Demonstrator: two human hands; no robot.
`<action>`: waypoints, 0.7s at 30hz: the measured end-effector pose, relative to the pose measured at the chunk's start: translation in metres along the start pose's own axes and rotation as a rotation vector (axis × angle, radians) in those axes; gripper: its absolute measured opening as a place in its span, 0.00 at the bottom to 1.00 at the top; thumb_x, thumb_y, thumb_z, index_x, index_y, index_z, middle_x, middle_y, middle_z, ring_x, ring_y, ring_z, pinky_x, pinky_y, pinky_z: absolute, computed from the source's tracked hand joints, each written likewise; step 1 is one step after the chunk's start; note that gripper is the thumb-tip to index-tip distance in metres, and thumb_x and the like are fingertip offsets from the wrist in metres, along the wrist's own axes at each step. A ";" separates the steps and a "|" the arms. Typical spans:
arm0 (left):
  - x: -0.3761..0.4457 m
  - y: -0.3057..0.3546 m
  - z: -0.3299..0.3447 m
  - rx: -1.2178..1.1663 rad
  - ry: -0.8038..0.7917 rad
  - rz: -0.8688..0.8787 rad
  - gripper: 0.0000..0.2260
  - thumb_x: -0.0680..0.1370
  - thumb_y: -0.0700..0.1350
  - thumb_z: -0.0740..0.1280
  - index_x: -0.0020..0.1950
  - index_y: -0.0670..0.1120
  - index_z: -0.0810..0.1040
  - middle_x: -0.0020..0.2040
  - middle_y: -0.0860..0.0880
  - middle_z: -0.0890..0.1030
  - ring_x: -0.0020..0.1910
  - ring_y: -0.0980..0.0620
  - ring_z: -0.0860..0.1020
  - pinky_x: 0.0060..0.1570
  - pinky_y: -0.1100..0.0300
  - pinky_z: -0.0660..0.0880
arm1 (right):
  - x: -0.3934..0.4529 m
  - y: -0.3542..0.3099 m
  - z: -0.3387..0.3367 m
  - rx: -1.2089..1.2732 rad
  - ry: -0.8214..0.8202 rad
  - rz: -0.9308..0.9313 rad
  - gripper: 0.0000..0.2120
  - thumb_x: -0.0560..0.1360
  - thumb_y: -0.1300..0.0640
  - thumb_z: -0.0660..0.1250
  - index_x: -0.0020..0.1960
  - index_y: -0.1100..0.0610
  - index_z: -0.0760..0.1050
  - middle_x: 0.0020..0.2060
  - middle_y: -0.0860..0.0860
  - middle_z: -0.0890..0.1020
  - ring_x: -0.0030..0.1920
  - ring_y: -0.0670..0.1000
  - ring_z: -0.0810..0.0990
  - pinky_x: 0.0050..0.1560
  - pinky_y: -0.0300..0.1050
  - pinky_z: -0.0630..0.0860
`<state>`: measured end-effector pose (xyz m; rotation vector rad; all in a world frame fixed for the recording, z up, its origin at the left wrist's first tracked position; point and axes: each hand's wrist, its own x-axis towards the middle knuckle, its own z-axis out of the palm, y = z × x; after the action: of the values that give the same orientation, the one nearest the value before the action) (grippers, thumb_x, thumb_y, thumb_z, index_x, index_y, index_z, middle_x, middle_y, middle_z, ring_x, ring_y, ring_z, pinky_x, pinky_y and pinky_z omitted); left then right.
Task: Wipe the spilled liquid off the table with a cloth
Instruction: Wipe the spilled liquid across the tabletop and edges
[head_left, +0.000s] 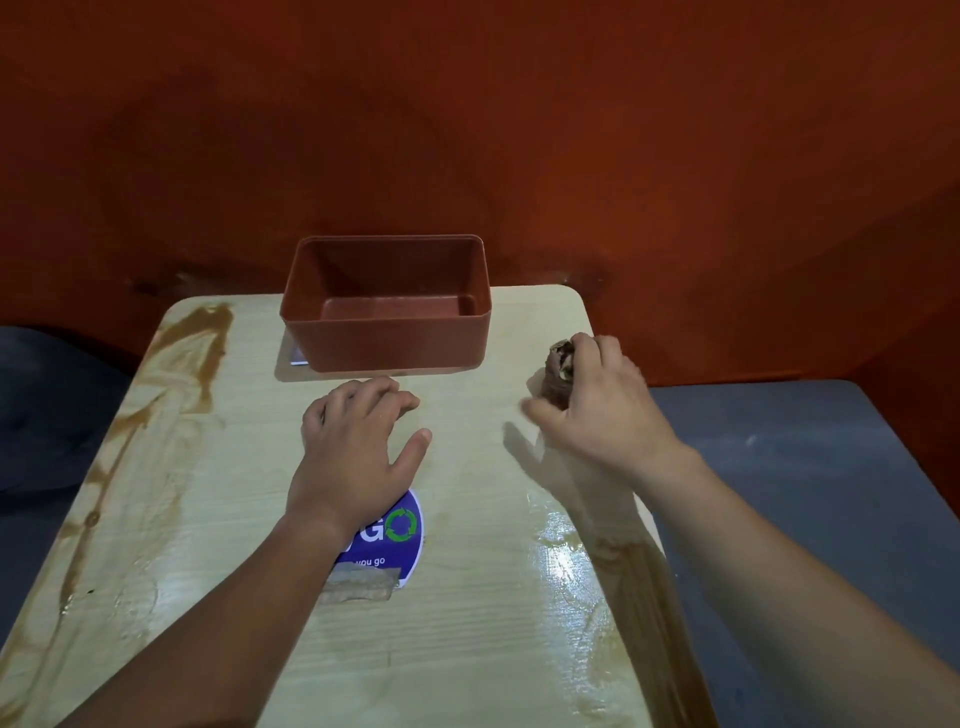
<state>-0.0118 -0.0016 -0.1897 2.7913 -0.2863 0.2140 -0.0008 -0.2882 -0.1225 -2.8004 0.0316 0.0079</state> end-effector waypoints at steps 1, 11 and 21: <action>0.000 0.000 0.000 -0.002 -0.002 -0.001 0.19 0.81 0.66 0.57 0.66 0.60 0.76 0.69 0.59 0.73 0.70 0.53 0.67 0.73 0.47 0.60 | 0.000 0.001 0.005 0.017 -0.005 0.001 0.37 0.71 0.33 0.69 0.68 0.57 0.66 0.65 0.58 0.71 0.62 0.63 0.72 0.64 0.61 0.72; 0.000 0.001 -0.002 -0.010 -0.008 -0.003 0.19 0.81 0.66 0.58 0.67 0.60 0.75 0.70 0.58 0.72 0.71 0.53 0.66 0.74 0.47 0.58 | -0.054 0.011 0.011 0.175 -0.083 -0.473 0.22 0.73 0.61 0.72 0.62 0.44 0.72 0.59 0.41 0.78 0.60 0.49 0.73 0.59 0.43 0.73; 0.000 0.001 -0.002 -0.011 -0.003 0.005 0.19 0.81 0.66 0.57 0.66 0.59 0.76 0.69 0.58 0.73 0.71 0.53 0.67 0.73 0.46 0.60 | 0.025 0.020 -0.012 0.177 -0.053 -0.316 0.20 0.77 0.57 0.69 0.67 0.50 0.70 0.56 0.53 0.80 0.56 0.57 0.77 0.54 0.55 0.75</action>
<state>-0.0122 -0.0022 -0.1874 2.7804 -0.2948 0.2091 0.0238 -0.3113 -0.1184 -2.5961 -0.4023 0.0027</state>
